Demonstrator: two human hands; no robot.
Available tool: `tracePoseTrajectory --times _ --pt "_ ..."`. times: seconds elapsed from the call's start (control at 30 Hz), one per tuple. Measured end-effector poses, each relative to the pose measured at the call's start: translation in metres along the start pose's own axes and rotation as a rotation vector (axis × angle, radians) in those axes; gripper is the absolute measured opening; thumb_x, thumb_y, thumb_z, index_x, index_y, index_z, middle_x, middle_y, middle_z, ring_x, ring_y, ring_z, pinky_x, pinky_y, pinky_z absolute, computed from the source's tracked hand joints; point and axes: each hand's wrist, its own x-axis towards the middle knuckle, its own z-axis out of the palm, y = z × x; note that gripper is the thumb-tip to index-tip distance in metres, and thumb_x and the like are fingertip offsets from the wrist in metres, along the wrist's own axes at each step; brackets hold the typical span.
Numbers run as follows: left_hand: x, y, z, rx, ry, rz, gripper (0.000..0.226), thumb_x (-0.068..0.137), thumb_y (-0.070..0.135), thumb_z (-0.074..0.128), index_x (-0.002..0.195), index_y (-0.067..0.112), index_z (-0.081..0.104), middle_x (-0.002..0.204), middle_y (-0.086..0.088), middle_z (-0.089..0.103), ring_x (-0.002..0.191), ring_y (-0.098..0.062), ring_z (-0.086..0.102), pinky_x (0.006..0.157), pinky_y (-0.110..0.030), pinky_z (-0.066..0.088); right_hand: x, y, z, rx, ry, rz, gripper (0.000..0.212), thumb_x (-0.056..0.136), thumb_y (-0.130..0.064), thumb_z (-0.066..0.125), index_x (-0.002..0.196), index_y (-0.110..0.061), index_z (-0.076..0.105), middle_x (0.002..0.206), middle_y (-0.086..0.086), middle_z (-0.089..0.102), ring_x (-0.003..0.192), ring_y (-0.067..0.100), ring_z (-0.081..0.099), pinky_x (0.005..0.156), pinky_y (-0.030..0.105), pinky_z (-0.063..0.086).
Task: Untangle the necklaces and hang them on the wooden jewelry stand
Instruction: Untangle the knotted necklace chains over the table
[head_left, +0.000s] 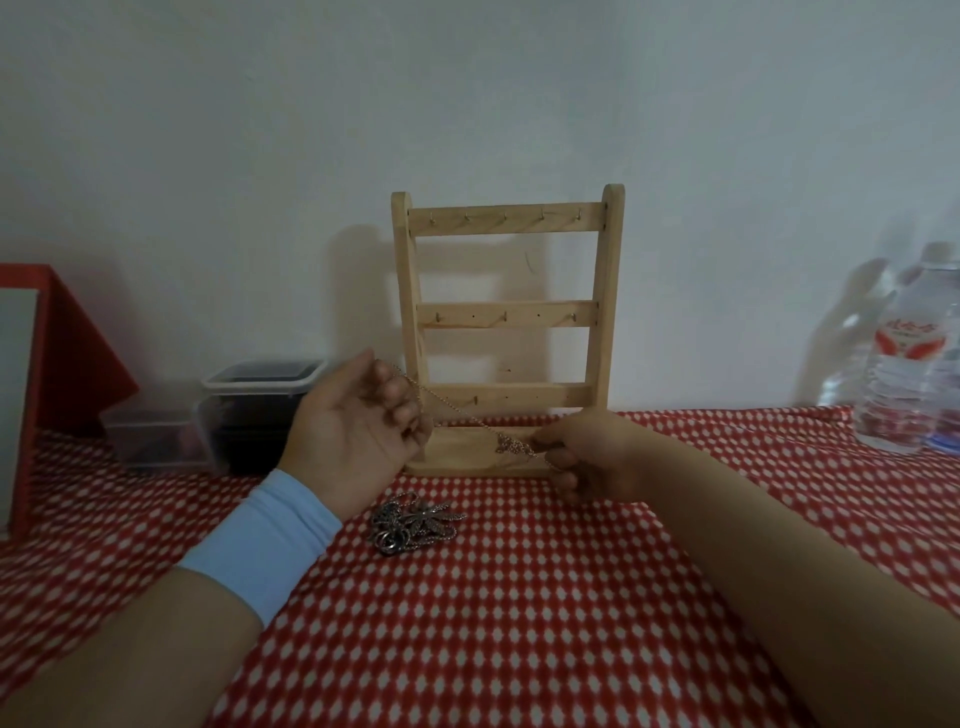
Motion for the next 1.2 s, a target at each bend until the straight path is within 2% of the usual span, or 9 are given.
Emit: tracePoseTrajectory --times 0.23,0.33,0.43,0.6,0.7,0.77,0.9,1.07,1.2 --pt "0.014 -0.014 -0.022 0.467 0.52 0.046 0.013 0.092 0.028 0.061 0.087 0.016 0.063 0.061 0.004 0.043 0.045 -0.008 0.034 0.049 -0.024 0.036 -0.01 -0.005 -0.004 -0.358 -0.143 0.082 0.025 0.099 -0.016 0.036 0.111 -0.008 0.055 0.058 0.002 0.059 0.051 0.017 0.05 0.055 0.026 0.044" --pt "0.014 -0.009 -0.038 1.089 0.537 0.131 0.017 0.089 0.028 0.061 0.081 0.014 0.065 0.073 -0.004 0.06 0.065 -0.02 0.055 0.061 -0.03 0.043 -0.008 -0.005 -0.008 -0.382 -0.271 0.099 0.026 0.093 -0.021 0.041 0.113 -0.014 0.056 0.071 0.004 0.065 0.054 0.017 0.054 0.054 0.025 0.043" --pt "0.008 -0.008 -0.04 1.802 0.472 0.203 0.017 0.088 0.039 0.057 0.079 0.026 0.061 0.073 0.006 0.061 0.072 -0.017 0.059 0.064 -0.029 0.044 -0.008 -0.007 -0.011 -0.527 -0.22 0.011 0.016 0.096 -0.025 0.058 0.089 -0.011 0.06 0.073 0.002 0.063 0.057 0.013 0.055 0.054 0.024 0.045" --pt "0.002 -0.018 -0.023 2.271 0.494 0.269 0.031 0.091 0.052 0.045 0.101 0.023 0.052 0.075 0.007 0.058 0.066 -0.014 0.056 0.056 -0.027 0.043 -0.004 -0.006 -0.005 -0.758 -0.048 -0.116 0.01 0.092 -0.021 0.071 0.085 -0.015 0.067 0.078 0.002 0.069 0.057 0.013 0.064 0.055 0.024 0.055" --pt "-0.001 -0.018 -0.016 2.26 0.416 0.49 0.03 0.09 0.051 0.045 0.097 0.022 0.051 0.081 0.003 0.063 0.074 -0.02 0.062 0.062 -0.033 0.051 -0.001 -0.007 -0.003 -0.786 0.04 -0.207 0.01 0.094 -0.014 0.065 0.102 -0.019 0.069 0.09 0.006 0.068 0.054 0.014 0.065 0.053 0.026 0.057" --pt "-0.002 -0.022 -0.012 2.131 0.155 0.563 0.014 0.09 0.041 0.053 0.089 0.028 0.057 0.086 0.011 0.061 0.084 -0.015 0.058 0.069 -0.032 0.051 -0.001 -0.008 -0.004 -0.827 -0.004 -0.222 0.022 0.094 -0.021 0.068 0.115 -0.017 0.074 0.091 0.004 0.07 0.056 0.013 0.065 0.052 0.024 0.056" --pt "-0.006 -0.045 -0.01 2.01 -0.346 0.361 0.017 0.089 0.042 0.061 0.101 0.035 0.071 0.098 0.02 0.057 0.1 -0.004 0.049 0.095 -0.029 0.042 -0.001 -0.007 -0.002 -0.943 -0.042 -0.245 0.027 0.086 -0.044 0.076 0.1 -0.022 0.082 0.086 -0.002 0.076 0.065 0.012 0.068 0.063 0.025 0.06" --pt "-0.006 -0.049 -0.013 2.019 -0.286 0.305 0.021 0.09 0.044 0.061 0.105 0.034 0.072 0.109 0.019 0.064 0.103 -0.004 0.054 0.095 -0.026 0.044 0.004 -0.003 -0.008 -0.924 0.093 -0.367 0.01 0.085 -0.03 0.079 0.088 -0.022 0.083 0.089 -0.007 0.077 0.083 0.015 0.072 0.077 0.027 0.061" --pt "-0.006 -0.051 -0.014 1.994 -0.257 0.31 0.016 0.094 0.04 0.056 0.098 0.031 0.068 0.105 0.018 0.062 0.1 -0.003 0.054 0.096 -0.028 0.044 0.007 -0.001 -0.005 -0.815 0.196 -0.417 0.014 0.09 -0.019 0.073 0.103 -0.02 0.076 0.093 0.0 0.07 0.057 0.013 0.069 0.053 0.022 0.057"
